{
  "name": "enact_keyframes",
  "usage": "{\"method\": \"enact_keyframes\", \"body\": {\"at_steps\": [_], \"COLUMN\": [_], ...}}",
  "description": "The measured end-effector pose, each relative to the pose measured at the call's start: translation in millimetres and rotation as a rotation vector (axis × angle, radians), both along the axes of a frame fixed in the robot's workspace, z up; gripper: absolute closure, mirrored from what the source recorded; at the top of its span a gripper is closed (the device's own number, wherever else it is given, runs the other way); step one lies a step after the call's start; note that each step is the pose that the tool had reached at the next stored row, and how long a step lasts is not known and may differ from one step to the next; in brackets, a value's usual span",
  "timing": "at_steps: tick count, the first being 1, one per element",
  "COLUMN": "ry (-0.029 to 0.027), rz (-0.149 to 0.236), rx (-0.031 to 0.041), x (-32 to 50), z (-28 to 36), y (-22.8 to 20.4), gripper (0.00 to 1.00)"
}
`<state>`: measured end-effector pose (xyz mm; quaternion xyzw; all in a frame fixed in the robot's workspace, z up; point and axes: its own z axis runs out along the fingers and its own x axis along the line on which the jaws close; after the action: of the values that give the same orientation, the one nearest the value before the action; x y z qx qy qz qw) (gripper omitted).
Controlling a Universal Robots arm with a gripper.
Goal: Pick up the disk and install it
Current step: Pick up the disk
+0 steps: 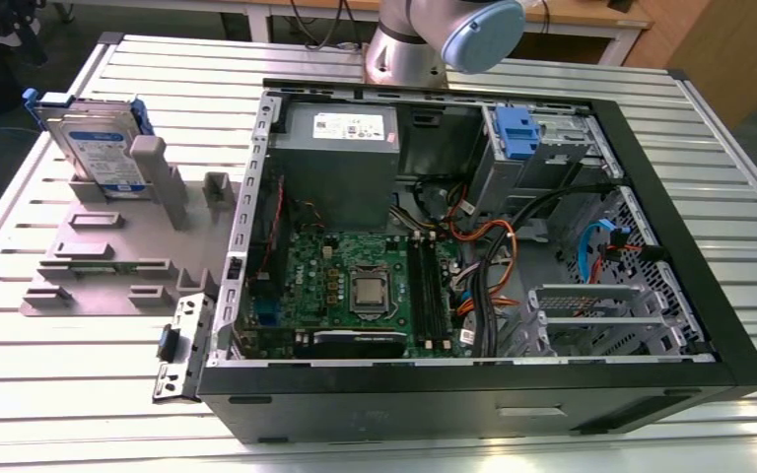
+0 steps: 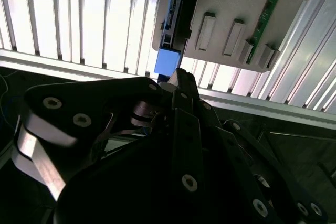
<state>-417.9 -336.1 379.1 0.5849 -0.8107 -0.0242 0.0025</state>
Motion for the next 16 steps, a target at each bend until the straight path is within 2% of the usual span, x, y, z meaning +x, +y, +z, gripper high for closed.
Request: {"method": "enact_keyframes", "body": {"at_steps": [9,16], "ry": [0.0,-0.0001], "rz": [0.005,0.093], "rx": [0.0,0.0005], "x": [0.0,-0.2], "z": [0.0,-1.3], "y": [0.0,0.0], "gripper": [0.89,0.89]}}
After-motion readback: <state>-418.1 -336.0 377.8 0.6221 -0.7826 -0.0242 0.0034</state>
